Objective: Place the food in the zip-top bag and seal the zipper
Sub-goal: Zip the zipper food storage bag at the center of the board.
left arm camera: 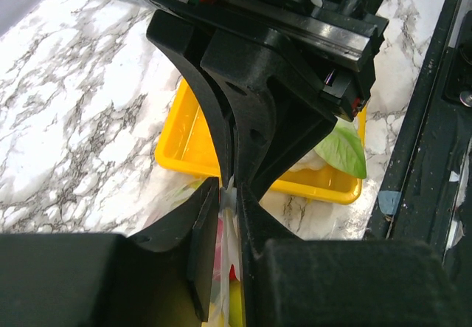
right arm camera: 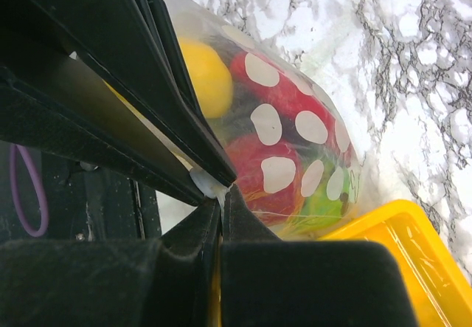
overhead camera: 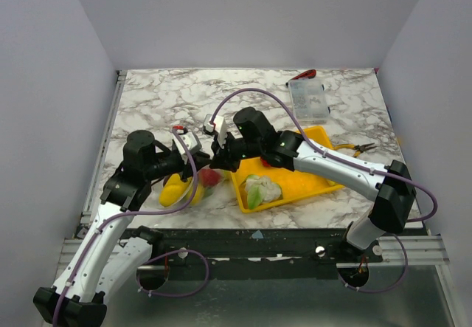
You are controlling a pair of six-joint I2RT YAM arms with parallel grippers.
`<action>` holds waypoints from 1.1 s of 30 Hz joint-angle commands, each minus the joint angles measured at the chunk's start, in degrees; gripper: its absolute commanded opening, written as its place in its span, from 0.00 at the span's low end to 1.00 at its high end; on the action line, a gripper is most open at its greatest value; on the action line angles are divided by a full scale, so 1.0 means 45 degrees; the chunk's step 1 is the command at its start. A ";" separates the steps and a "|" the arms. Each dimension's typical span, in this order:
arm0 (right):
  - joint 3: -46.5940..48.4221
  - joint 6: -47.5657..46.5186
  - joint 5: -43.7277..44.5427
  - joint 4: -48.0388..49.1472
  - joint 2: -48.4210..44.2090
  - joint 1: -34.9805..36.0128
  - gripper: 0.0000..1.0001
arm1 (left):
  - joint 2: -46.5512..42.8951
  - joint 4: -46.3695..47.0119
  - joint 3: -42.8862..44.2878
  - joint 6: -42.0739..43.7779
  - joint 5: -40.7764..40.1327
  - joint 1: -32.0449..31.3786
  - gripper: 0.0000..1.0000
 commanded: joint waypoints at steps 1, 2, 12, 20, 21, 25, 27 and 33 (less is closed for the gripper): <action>0.0139 0.0216 -0.0208 0.0507 -0.0009 0.0109 0.00 | -0.0046 -0.0678 0.0123 0.0196 0.0400 -0.0050 0.21; 0.0182 0.0197 -0.0239 0.0460 0.0021 0.0108 0.00 | -0.0098 -0.0635 0.0031 0.0218 0.0309 -0.0038 0.21; -0.0194 0.0876 0.0784 0.1423 -0.0037 0.0115 0.00 | 0.0259 -0.0784 0.0304 0.0005 -0.0456 -0.0033 0.00; -0.1287 0.4176 0.4767 0.2997 -0.0262 -0.0016 0.00 | -0.0335 -0.2014 0.0449 -0.0197 -0.1463 -0.0026 0.00; -0.1510 0.4471 0.4884 0.3208 -0.0316 -0.0108 0.00 | -0.0446 -0.2193 0.0456 -0.0239 -0.1622 -0.0032 0.00; -0.2413 0.5086 0.4580 0.4294 -0.0652 -0.0378 0.00 | -0.0830 -0.2847 0.0496 -0.0268 -0.2038 -0.0033 0.00; -0.2596 0.5209 0.4448 0.4467 -0.0768 -0.0443 0.00 | -0.1068 -0.2953 0.0401 -0.0270 -0.2038 -0.0031 0.00; -0.2997 0.5385 0.4574 0.4663 -0.1090 -0.0780 0.00 | -0.1706 -0.3609 0.0479 -0.0280 -0.2884 -0.0031 0.00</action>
